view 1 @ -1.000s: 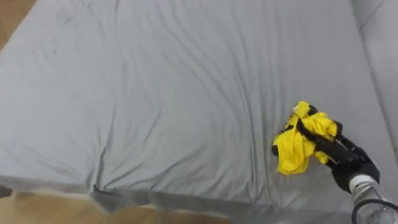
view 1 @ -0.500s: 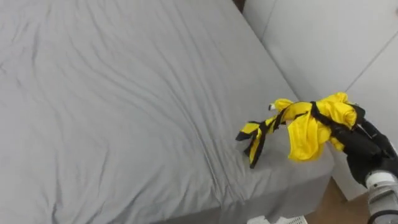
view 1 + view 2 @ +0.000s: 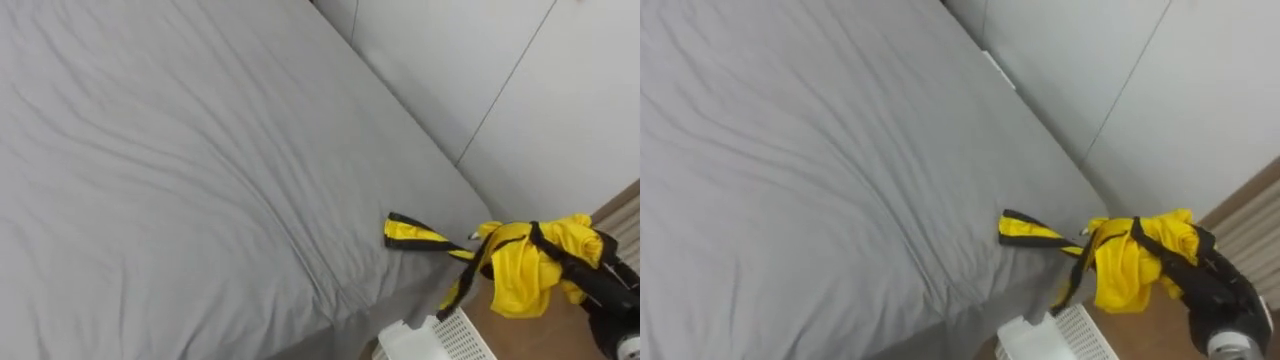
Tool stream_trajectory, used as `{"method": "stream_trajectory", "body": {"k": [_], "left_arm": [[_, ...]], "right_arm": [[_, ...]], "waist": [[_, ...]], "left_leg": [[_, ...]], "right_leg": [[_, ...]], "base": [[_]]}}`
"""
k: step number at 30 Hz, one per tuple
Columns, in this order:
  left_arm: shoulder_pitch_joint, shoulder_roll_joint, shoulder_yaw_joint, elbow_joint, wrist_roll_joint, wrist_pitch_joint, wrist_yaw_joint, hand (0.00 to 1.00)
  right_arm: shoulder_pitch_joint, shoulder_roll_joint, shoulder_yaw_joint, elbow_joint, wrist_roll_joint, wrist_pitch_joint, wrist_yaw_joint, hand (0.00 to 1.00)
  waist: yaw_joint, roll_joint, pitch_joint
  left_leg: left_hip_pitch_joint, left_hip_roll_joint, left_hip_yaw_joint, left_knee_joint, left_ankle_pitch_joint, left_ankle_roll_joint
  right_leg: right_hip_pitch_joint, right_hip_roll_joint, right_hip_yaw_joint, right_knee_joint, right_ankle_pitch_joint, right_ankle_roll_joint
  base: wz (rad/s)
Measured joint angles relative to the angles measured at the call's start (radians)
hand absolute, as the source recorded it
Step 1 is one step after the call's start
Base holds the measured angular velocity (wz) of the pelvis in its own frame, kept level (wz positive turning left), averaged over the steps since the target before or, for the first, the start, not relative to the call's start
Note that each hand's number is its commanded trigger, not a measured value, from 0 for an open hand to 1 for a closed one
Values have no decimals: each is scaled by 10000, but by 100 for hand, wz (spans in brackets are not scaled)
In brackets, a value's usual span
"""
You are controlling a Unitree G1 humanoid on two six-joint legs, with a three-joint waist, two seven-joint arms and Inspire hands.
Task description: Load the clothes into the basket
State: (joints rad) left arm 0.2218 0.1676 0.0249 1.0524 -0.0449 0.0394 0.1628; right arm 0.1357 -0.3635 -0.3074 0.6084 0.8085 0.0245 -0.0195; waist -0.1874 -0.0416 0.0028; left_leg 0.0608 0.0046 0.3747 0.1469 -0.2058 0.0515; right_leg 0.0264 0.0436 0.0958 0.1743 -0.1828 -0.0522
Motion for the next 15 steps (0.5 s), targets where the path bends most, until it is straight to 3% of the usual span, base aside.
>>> {"method": "stream_trajectory", "body": {"k": [3, 4, 8, 12, 15], "left_arm": [[30, -6, -155, 12, -43, 66, 0, 0], [71, -6, -171, 15, -48, 67, 0, 0], [74, 27, -169, 67, -52, 68, 0, 0], [-92, 35, -252, 147, -268, 89, -1, 0], [-229, 55, -784, 189, -780, 103, -10, 0]], "right_arm": [[1, -1, 0, 139, -160, 1, 1, 100], [-28, -3, 0, 136, -212, 1, 1, 100], [-238, -8, -28, 261, -706, 0, 10, 100], [-868, -70, -207, 1069, -895, 0, 179, 100], [-1373, -320, -334, 1838, -880, -9, 170, 100]], "waist": [[-17, 217, 41], [7, 324, 8], [-73, 598, -1], [-275, 925, 4], [-354, 1221, 6]], "left_leg": [[-51, 5, 146, 3, 0, 0], [-173, 19, 251, 22, 0, 0], [-446, 30, 353, 71, 1, 3], [-986, 37, 327, 189, 11, 20], [-1356, 16, 325, 250, 51, 78]], "right_leg": [[-161, 21, 205, 102, -2, 4], [-324, 31, 277, 147, -2, 7], [-704, 55, 408, 304, -3, 25], [-1318, 60, 432, 488, -5, 29], [-1762, 43, 436, 736, -15, 59]], "base": [[-20], [-23], [-13], [-3], [-3]]}}
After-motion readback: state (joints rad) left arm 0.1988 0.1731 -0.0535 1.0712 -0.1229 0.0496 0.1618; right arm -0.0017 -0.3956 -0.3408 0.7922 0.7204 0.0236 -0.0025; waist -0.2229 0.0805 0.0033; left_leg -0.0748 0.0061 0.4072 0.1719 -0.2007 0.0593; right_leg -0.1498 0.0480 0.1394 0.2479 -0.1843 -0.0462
